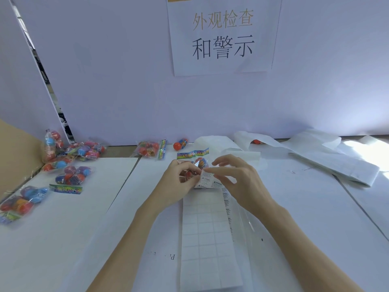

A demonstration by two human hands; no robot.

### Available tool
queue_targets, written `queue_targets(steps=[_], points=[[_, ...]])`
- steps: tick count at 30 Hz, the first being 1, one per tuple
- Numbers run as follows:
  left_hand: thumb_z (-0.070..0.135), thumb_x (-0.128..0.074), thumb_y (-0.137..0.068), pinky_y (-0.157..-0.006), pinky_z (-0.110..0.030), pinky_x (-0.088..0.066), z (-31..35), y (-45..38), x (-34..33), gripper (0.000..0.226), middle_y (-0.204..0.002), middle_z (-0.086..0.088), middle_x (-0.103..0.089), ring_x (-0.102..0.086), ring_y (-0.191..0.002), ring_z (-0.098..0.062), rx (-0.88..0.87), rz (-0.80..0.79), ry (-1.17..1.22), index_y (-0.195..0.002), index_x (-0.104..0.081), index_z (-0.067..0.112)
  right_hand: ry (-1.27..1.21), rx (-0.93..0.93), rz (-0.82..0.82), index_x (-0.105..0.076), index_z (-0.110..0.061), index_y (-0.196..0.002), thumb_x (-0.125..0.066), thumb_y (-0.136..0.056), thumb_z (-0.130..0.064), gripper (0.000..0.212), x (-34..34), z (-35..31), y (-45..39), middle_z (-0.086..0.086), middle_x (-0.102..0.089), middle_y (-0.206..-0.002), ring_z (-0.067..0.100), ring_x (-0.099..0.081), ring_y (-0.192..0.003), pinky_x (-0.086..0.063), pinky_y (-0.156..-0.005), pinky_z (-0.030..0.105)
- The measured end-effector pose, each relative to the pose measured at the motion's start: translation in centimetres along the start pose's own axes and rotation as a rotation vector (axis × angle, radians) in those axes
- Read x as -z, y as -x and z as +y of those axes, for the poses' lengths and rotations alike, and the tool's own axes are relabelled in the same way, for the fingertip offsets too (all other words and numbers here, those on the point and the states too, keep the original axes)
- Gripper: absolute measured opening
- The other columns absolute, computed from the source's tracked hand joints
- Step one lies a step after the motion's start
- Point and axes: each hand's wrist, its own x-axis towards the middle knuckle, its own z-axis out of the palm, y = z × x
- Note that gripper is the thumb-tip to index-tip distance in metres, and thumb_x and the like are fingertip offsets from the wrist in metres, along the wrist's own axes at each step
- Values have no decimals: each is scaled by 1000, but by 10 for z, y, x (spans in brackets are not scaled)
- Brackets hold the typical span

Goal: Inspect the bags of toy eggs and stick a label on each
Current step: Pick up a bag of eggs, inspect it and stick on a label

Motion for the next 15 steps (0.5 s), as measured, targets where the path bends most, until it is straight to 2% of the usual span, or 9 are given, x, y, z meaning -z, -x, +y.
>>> queue_targets(steps=[3,6,10,12,15], points=[[11,-74,-95,-83,-12,-48,-2,-2,-1,19,-118,-1,-53,-61,-86,2,11,-2,20,-94,-75,31,-63,-68,-54,-77,-26,-124,-73,-95,-4,36,-2,2,1,-2,-67,-119,22,-65,-103,-53,-89,38],[12,-74,-95,-82,-10,-48,-4,-3,-1,21,-118,0,-52,-60,-83,7,16,-5,22,-92,-75,33,-73,-100,-96,-68,-26,-138,-70,-97,-2,48,-5,3,3,-2,-65,-120,24,-60,-108,-50,-93,37],[15,-76,-94,-84,-9,-47,-4,-3,-2,24,-117,4,-53,-61,-90,4,11,-3,7,-90,-75,38,-79,-119,-95,-77,-25,-125,-71,-96,-3,36,-6,4,3,-3,-67,-118,21,-63,-107,-51,-92,36],[15,-77,-93,-84,-9,-48,-3,-4,-2,24,-117,4,-53,-61,-89,6,11,-2,-1,-89,-75,39,-106,-113,-51,-80,-25,-116,-75,-94,-5,30,-5,4,3,-5,-69,-114,15,-67,-103,-52,-88,29],[14,-76,-94,-82,-9,-48,-3,-3,-2,24,-119,1,-53,-62,-92,-2,25,0,-14,-89,-75,37,-156,-120,-19,-81,-24,-101,-80,-91,-10,17,-3,3,2,-9,-70,-111,7,-67,-101,-48,-85,18]])
